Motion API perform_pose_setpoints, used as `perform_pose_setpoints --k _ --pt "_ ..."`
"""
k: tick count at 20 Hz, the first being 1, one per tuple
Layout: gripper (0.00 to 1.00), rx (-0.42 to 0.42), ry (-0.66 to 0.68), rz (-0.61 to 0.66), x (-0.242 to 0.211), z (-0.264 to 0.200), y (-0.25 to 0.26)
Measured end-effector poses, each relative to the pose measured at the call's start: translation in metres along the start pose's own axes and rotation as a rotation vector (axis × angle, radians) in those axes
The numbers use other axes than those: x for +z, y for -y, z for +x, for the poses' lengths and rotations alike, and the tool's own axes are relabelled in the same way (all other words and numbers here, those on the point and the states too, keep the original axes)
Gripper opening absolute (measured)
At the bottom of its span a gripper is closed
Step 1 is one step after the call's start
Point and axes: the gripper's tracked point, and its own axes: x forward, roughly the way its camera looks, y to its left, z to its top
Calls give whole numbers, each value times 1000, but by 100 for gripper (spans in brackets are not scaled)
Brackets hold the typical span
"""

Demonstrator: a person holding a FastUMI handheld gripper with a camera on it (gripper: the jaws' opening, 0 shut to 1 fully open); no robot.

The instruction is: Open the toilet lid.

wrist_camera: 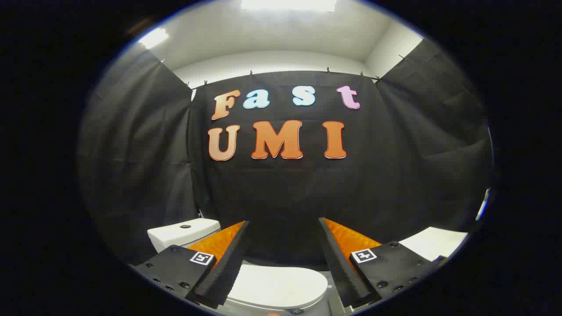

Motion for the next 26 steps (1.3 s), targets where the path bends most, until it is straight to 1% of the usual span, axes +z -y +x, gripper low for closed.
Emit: perform_pose_setpoints --k 2,3,6,7,9,12,21,26 --pt "99 -10 10 -36 16 2 0" --pt "98 -36 27 -42 21 -1 6" --pt "98 -29 2 -71 -2 -24 -7" --pt "98 -30 -16 -98 -12 -28 -10" --pt "98 -4 -48 -132 -26 -27 -21" --pt "98 16 -69 -109 -34 -25 -31" --pt "98 -13 -61 -93 -33 -26 -19" --pt "98 -24 -59 -120 -36 -22 -14"
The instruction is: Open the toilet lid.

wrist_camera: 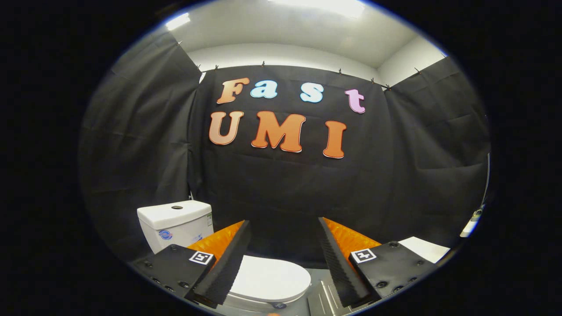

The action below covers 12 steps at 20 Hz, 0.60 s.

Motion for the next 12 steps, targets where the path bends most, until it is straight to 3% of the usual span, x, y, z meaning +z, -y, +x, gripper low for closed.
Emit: perform_pose_setpoints --k 4,12 --pt "98 12 47 51 10 17 -6" --pt "98 -12 -5 205 -42 52 -26"
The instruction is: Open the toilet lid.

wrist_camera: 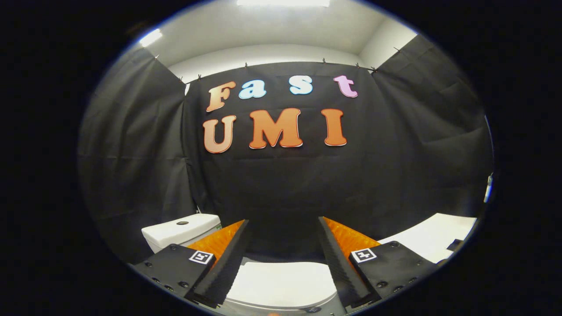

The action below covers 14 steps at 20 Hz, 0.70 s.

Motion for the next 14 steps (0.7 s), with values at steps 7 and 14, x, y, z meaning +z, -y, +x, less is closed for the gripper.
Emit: perform_pose_setpoints --k 7,14 --pt "99 -196 13 268 -61 -7 64" --pt "98 -401 -10 507 -163 -24 120"
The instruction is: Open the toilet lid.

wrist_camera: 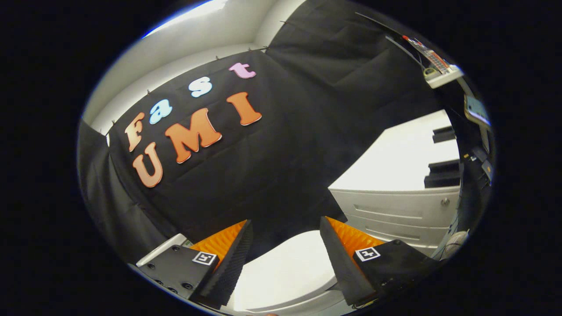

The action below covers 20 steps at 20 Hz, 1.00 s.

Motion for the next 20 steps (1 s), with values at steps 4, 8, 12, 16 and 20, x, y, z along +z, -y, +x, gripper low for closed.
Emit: perform_pose_setpoints --k 4,8,12,16,20 --pt "99 -43 -75 64 -58 6 39" --pt "99 -56 -114 140 -94 2 65" --pt "99 -101 -159 225 -136 6 95" --pt "100 -126 -244 291 -176 -3 111" --pt "100 -131 -318 381 -204 -11 125"
